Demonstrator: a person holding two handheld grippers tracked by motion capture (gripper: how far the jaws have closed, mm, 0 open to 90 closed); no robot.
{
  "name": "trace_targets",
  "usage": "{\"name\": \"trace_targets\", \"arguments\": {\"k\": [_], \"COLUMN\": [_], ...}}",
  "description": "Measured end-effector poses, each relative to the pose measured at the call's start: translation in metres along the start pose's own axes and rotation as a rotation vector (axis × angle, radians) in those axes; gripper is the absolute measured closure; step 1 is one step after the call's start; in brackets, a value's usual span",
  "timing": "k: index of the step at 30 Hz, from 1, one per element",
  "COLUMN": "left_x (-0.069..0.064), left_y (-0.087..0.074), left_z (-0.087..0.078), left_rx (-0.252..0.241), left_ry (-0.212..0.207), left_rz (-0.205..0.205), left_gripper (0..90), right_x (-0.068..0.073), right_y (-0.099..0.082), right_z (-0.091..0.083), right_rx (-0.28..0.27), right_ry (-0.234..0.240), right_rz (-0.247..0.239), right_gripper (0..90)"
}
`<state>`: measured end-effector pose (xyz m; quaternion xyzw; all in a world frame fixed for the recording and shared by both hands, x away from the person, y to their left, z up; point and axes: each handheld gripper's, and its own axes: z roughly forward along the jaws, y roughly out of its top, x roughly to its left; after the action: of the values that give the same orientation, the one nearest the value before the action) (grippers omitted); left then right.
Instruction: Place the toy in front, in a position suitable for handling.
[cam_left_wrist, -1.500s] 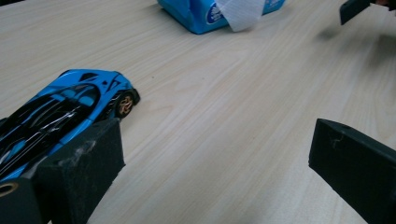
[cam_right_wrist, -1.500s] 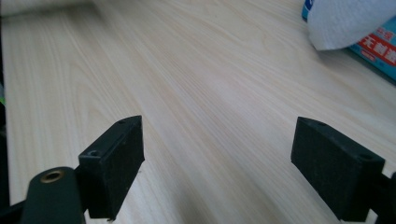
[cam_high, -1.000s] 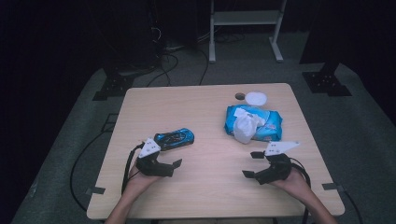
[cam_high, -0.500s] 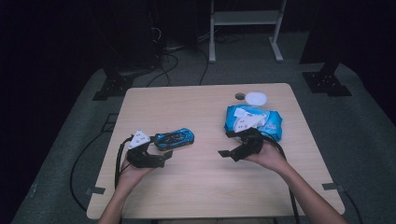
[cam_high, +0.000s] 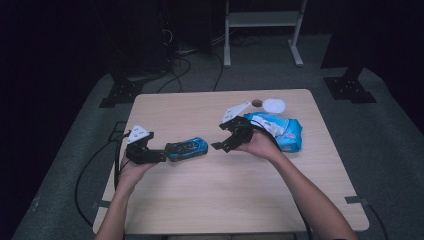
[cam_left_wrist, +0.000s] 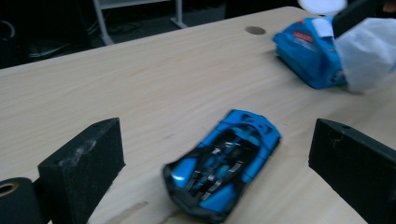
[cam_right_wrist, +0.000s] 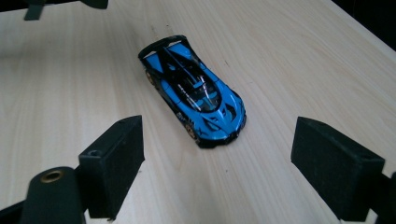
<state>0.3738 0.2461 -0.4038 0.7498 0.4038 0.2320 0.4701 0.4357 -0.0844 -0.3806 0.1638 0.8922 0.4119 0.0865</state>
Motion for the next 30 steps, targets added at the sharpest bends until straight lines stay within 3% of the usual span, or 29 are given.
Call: {"name": "trace_targets", "arguments": {"k": [4,6,8,10,13,16,19,21,27,30], "left_x": [0.011,0.017,0.018,0.020,0.021,0.020,0.021,0.023,0.026,0.028], "left_y": [-0.003,-0.010,-0.013,-0.017,-0.021,-0.025,-0.032,-0.034,-0.037,-0.038], "left_z": [0.005,0.012,0.014,0.022,0.027,0.031,0.038,0.039,0.047,0.047], "left_rx": [0.009,0.016,0.024,0.074,0.099,0.106,0.144,0.144,0.170,0.171], "left_ry": [0.007,-0.029,-0.037,-0.042,-0.072,-0.057,-0.056,-0.061,-0.090,-0.108], "left_rz": [-0.030,-0.077,-0.077,-0.081,-0.090,-0.065,-0.073,-0.079,-0.151,-0.174], "left_gripper": [2.7,5.7,6.5,6.5,10.0,12.6,17.0,21.5,25.1,32.2], "right_x": [-0.004,-0.007,-0.009,-0.010,-0.010,-0.013,-0.014,-0.014,-0.014,-0.014], "right_y": [0.002,-0.001,-0.005,-0.007,-0.011,-0.014,-0.018,-0.018,-0.022,-0.023], "right_z": [0.016,0.032,0.042,0.046,0.058,0.068,0.079,0.081,0.093,0.096], "right_rx": [0.002,0.024,0.033,0.034,0.052,0.059,0.081,0.090,0.092,0.083], "right_ry": [-0.001,0.009,0.022,0.031,0.030,0.031,0.026,0.020,0.034,0.025], "right_rz": [0.006,0.023,0.039,0.046,0.060,0.072,0.084,0.080,0.086,0.086], "right_gripper": [16.4,16.4,16.4,16.4,16.4,16.4,16.4,16.4,16.4,16.4]}}
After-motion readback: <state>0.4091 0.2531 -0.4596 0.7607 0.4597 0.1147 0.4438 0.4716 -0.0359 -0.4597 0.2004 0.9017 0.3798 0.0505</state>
